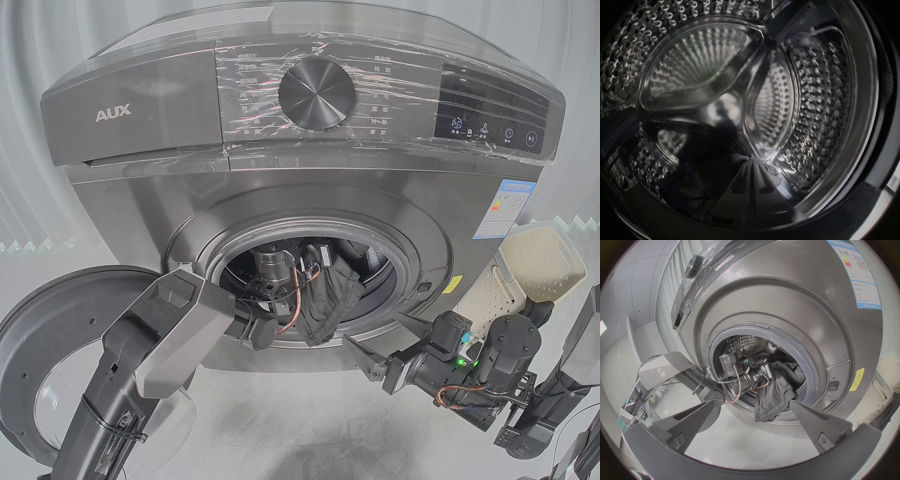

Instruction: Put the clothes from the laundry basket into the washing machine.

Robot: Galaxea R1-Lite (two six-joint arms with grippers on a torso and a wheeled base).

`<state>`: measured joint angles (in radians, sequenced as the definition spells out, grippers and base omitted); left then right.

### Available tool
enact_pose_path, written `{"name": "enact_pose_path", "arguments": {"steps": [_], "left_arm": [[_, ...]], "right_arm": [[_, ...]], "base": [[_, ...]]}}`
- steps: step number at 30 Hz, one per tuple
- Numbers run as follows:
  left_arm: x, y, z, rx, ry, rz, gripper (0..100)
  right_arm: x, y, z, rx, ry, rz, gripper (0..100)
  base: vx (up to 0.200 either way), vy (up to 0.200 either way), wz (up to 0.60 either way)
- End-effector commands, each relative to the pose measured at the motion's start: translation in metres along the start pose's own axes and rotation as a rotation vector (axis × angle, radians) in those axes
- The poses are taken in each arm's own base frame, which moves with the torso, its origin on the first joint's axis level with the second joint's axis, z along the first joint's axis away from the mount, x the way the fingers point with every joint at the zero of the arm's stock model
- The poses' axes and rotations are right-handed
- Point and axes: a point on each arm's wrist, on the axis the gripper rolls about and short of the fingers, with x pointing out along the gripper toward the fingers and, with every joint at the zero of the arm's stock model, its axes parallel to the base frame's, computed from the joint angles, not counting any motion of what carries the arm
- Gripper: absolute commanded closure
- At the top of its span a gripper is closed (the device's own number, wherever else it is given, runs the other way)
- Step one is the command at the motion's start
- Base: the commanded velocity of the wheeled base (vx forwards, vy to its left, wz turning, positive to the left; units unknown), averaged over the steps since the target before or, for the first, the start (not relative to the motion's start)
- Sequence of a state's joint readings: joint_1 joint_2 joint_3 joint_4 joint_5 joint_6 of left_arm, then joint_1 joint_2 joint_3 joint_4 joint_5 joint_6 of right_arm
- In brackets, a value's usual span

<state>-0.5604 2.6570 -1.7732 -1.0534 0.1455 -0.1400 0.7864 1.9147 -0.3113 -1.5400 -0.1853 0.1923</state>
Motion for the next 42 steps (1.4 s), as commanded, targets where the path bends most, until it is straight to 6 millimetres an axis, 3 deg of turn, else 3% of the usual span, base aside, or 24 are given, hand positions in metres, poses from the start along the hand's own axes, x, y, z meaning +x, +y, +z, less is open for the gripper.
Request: {"name": "enact_pose_path", "arguments": {"steps": [1, 6, 7, 16, 21, 35, 36, 42], "left_arm": [[0.009, 0.009, 0.012, -0.004, -0.059, 0.021, 100], [0.006, 0.009, 0.008, -0.002, -0.044, 0.024, 100], [0.006, 0.010, 0.007, -0.001, -0.041, 0.022, 0], [-0.023, -0.009, -0.006, 0.007, 0.106, -0.026, 0], [-0.046, -0.012, -0.025, 0.029, 0.231, -0.059, 0], [-0.057, -0.005, -0.059, 0.055, 0.333, -0.068, 0], [-0.058, -0.004, -0.063, 0.064, 0.341, -0.067, 100], [-0.059, -0.003, -0.072, 0.085, 0.352, -0.074, 100]], "right_arm": [[0.000, 0.000, 0.000, -0.001, 0.000, 0.000, 0], [0.000, 0.000, 0.000, 0.001, 0.001, 0.000, 0], [0.000, 0.000, 0.000, 0.001, 0.001, 0.000, 0], [0.000, 0.000, -0.001, 0.000, 0.004, -0.001, 0], [0.001, 0.001, -0.002, 0.000, 0.006, 0.002, 0], [0.000, 0.002, -0.002, 0.001, 0.008, 0.006, 0], [0.001, 0.002, -0.002, 0.001, 0.005, 0.007, 0], [0.005, 0.004, 0.004, 0.009, -0.025, 0.015, 0]], "base": [[0.000, 0.000, 0.00], [0.000, 0.000, 0.00], [0.000, 0.000, 0.00], [0.000, 0.000, 0.00], [0.000, 0.000, 0.00], [0.000, 0.000, 0.00], [0.000, 0.000, 0.00], [0.000, 0.000, 0.00]]}}
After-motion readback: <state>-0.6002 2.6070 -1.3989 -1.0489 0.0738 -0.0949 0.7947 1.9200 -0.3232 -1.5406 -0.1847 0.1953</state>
